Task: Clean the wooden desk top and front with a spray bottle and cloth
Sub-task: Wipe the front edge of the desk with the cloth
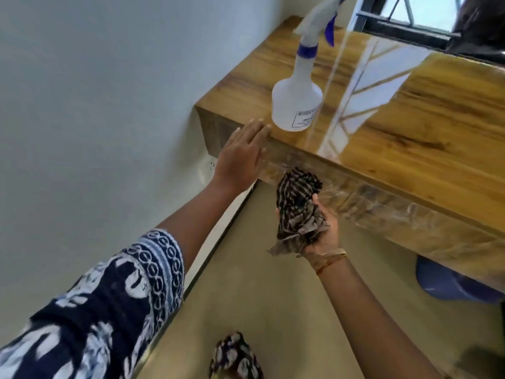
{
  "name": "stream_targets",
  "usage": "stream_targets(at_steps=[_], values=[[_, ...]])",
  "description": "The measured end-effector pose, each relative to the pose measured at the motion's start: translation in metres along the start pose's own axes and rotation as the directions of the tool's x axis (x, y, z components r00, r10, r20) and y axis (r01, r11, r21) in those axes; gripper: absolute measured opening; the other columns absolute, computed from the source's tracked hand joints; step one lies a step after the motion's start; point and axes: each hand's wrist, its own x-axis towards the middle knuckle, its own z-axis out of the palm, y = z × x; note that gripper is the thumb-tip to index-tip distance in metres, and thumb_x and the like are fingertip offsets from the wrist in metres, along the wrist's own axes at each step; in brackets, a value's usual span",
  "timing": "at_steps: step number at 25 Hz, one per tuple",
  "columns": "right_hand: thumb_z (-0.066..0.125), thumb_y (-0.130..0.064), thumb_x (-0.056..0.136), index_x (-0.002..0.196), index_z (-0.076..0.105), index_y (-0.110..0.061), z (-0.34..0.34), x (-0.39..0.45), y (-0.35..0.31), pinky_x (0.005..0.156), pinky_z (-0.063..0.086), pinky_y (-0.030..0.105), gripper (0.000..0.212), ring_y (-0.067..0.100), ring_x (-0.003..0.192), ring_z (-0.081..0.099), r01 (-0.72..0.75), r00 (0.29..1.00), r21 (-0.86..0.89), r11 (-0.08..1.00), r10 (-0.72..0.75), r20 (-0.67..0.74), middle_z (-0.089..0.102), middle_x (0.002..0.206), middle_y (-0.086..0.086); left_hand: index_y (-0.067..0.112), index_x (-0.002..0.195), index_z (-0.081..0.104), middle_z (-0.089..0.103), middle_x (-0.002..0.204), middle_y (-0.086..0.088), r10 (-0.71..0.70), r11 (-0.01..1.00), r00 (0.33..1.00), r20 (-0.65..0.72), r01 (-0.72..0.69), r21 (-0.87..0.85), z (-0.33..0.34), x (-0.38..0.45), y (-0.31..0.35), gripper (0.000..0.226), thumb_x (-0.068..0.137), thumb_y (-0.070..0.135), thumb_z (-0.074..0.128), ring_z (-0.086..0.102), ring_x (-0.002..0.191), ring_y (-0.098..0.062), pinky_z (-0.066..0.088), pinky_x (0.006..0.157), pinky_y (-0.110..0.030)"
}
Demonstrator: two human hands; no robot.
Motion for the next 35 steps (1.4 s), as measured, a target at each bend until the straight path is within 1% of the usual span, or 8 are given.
stream_targets(at_steps=[7, 16, 20, 24, 27, 30, 32, 35], values=[[0.071, -0.035, 0.071, 0.106, 0.076, -0.006, -0.059, 0.049, 0.032, 0.094, 0.051, 0.046, 0.046, 0.03, 0.096, 0.071, 0.063, 0.978, -0.016, 0.998, -0.059, 0.202, 0.07, 0.117, 0.015, -0.005, 0.12, 0.063, 0.062, 0.116, -0.02, 0.253, 0.951, 0.745, -0.617, -0.309, 0.017, 0.078, 0.016, -0.037, 0.027, 0.097, 0.002, 0.052, 0.056, 0.112, -0.032, 0.045, 0.1, -0.045], [0.059, -0.037, 0.092, 0.123, 0.066, -0.004, -0.086, 0.09, 0.041, 0.092, 0.053, 0.05, 0.045, 0.034, 0.097, 0.07, 0.179, 0.873, 0.0, 0.984, -0.159, 0.461, 0.066, 0.123, 0.018, -0.002, 0.107, 0.065, 0.062, 0.098, -0.016, 0.355, 0.891, 0.522, -0.776, -0.44, 0.112, 0.102, 0.044, -0.058, 0.021, 0.093, -0.002, 0.048, 0.055, 0.092, -0.025, 0.031, 0.085, -0.009], [0.08, -0.026, 0.073, 0.115, 0.07, 0.001, -0.107, 0.068, 0.041, 0.09, 0.052, 0.055, 0.051, 0.039, 0.097, 0.07, 0.237, 0.802, 0.054, 0.97, -0.227, 0.553, 0.065, 0.122, 0.022, -0.001, 0.104, 0.066, 0.063, 0.097, -0.017, 0.323, 0.914, 0.525, -0.787, -0.39, 0.114, 0.102, 0.039, -0.049, 0.019, 0.096, 0.004, 0.049, 0.057, 0.09, -0.027, 0.032, 0.081, -0.008], [0.098, -0.016, 0.027, 0.117, 0.069, 0.002, -0.107, 0.066, 0.035, 0.086, 0.053, 0.058, 0.096, 0.039, 0.096, 0.07, 0.403, 0.782, 0.135, 0.905, -0.417, 0.463, 0.063, 0.125, 0.025, 0.0, 0.113, 0.065, 0.063, 0.102, -0.016, 0.415, 0.892, 0.626, -0.66, -0.424, 0.159, 0.083, 0.035, -0.055, 0.027, 0.097, 0.011, 0.046, 0.059, 0.093, -0.029, 0.044, 0.079, -0.025], [0.092, -0.03, 0.049, 0.134, 0.059, -0.011, -0.106, 0.059, 0.031, 0.091, 0.055, 0.048, 0.093, 0.035, 0.117, 0.061, 0.604, 0.722, 0.061, 0.795, -0.577, 0.381, 0.061, 0.132, 0.018, 0.007, 0.135, 0.054, 0.059, 0.128, -0.015, 0.495, 0.867, 0.72, -0.486, -0.444, 0.227, 0.068, 0.024, -0.069, 0.037, 0.1, 0.015, 0.047, 0.056, 0.117, -0.031, 0.049, 0.096, -0.045], [0.068, -0.027, 0.078, 0.118, 0.067, -0.033, -0.102, 0.047, 0.019, 0.094, 0.052, 0.043, 0.041, 0.023, 0.116, 0.063, 0.894, 0.445, -0.112, 0.433, -0.833, 0.328, 0.066, 0.127, 0.002, 0.009, 0.147, 0.039, 0.042, 0.151, -0.014, 0.536, 0.791, 0.761, -0.365, -0.303, 0.531, 0.061, 0.016, -0.091, 0.057, 0.095, 0.019, 0.059, 0.042, 0.138, -0.032, 0.032, 0.113, -0.05], [0.066, -0.02, 0.088, 0.119, 0.066, -0.034, -0.091, 0.043, 0.008, 0.1, 0.051, 0.035, 0.035, 0.014, 0.118, 0.062, 0.967, 0.046, -0.24, -0.081, -0.874, 0.483, 0.067, 0.125, -0.009, 0.006, 0.148, 0.036, 0.035, 0.155, -0.015, 0.502, 0.736, 0.788, -0.355, -0.174, 0.654, 0.052, 0.012, -0.113, 0.067, 0.09, 0.021, 0.066, 0.037, 0.141, -0.032, 0.021, 0.117, -0.049], [0.052, -0.007, 0.096, 0.132, 0.058, -0.011, -0.071, 0.062, -0.019, 0.108, 0.042, 0.03, 0.037, 0.019, 0.128, 0.053, 0.556, -0.384, -0.27, -0.786, -0.531, 0.755, 0.06, 0.134, 0.004, 0.002, 0.149, 0.032, 0.031, 0.156, -0.019, 0.439, 0.669, 0.801, -0.408, 0.011, 0.743, 0.036, 0.001, -0.135, 0.069, 0.09, 0.02, 0.064, 0.033, 0.143, -0.033, 0.0, 0.12, -0.042]])
